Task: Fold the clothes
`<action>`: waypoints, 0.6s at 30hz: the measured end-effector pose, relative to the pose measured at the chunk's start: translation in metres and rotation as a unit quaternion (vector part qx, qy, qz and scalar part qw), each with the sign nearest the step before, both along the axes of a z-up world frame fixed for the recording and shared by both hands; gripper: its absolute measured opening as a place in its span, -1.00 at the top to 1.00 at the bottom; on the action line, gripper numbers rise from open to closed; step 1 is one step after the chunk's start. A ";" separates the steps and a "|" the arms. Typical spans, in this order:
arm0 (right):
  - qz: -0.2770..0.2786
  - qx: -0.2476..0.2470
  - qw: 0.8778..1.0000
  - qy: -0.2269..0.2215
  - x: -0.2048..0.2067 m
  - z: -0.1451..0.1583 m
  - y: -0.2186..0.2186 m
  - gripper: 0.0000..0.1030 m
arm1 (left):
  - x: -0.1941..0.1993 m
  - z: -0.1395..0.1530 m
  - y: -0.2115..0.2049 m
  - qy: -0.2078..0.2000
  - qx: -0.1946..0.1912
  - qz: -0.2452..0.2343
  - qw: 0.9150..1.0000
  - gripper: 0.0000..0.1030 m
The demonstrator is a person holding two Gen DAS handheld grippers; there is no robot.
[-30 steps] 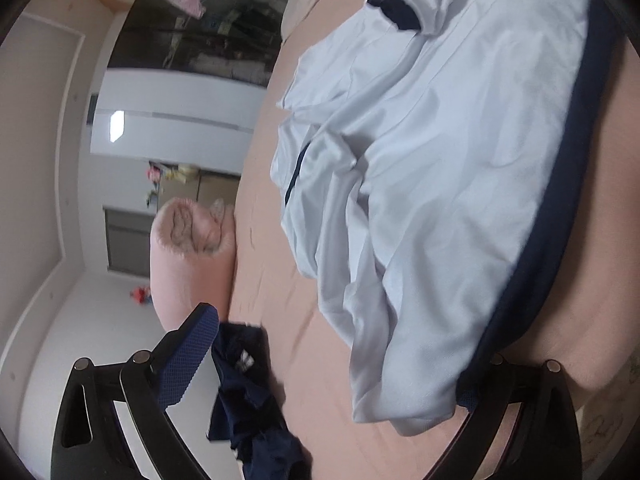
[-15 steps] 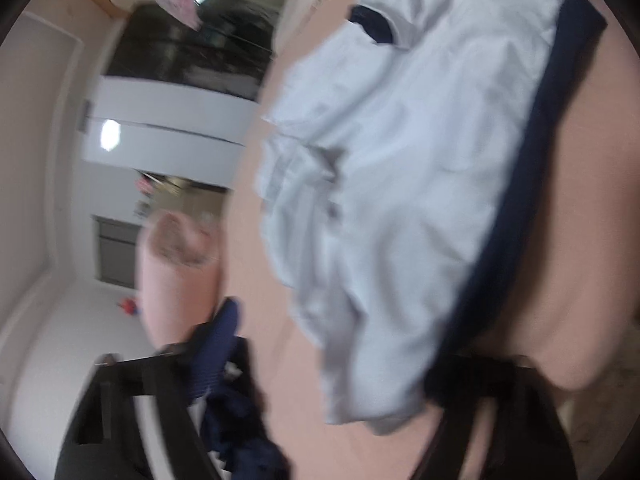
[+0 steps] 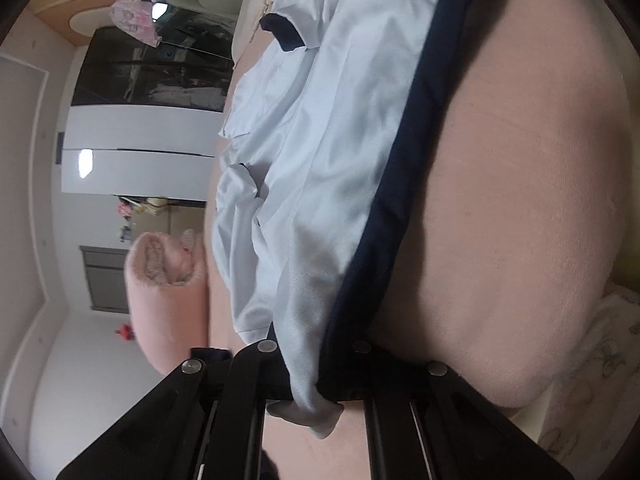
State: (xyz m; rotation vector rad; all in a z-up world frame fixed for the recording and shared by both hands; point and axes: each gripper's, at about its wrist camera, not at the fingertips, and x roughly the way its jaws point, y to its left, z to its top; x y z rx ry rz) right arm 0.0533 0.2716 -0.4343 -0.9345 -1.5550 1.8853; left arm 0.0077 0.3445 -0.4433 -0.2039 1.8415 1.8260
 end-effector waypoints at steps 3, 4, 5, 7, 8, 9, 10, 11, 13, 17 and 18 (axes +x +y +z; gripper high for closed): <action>-0.001 -0.006 1.000 0.000 0.000 0.002 0.001 0.85 | -0.002 -0.002 0.002 0.000 0.000 0.004 1.000 0.95; -0.002 -0.003 1.000 0.003 0.000 0.002 0.001 0.85 | -0.002 -0.002 0.001 -0.001 0.001 0.004 1.000 0.95; 0.000 0.001 1.000 0.001 0.000 0.001 0.000 0.85 | -0.002 -0.003 0.000 -0.001 0.002 0.004 1.000 0.95; 0.004 0.007 1.000 -0.004 0.000 0.001 0.000 0.85 | -0.001 -0.003 -0.001 0.001 0.002 0.004 1.000 0.95; 0.011 -0.001 1.000 -0.020 0.000 0.002 0.000 0.85 | -0.001 -0.003 0.000 0.001 0.002 0.004 1.000 0.95; 0.014 -0.008 0.999 -0.029 -0.001 0.003 0.001 0.85 | -0.001 -0.003 -0.001 0.002 0.002 0.003 1.000 0.94; 0.015 -0.019 0.999 -0.042 -0.002 0.005 0.003 0.85 | 0.000 -0.003 -0.002 0.003 0.001 0.002 1.000 0.94; 0.016 -0.031 0.998 -0.057 -0.004 0.008 0.005 0.85 | 0.001 -0.003 -0.003 0.004 0.000 0.002 1.000 0.94; 0.016 -0.052 0.995 -0.087 -0.008 0.012 0.009 0.86 | 0.000 -0.003 -0.003 0.000 -0.007 0.002 1.000 0.94; 0.026 -0.056 0.987 -0.151 -0.014 0.017 0.013 0.87 | 0.003 -0.001 -0.002 -0.005 -0.042 -0.002 0.999 0.92; 0.031 -0.049 0.985 -0.164 -0.014 0.018 0.013 0.87 | 0.004 0.001 -0.002 -0.008 -0.052 -0.004 0.999 0.91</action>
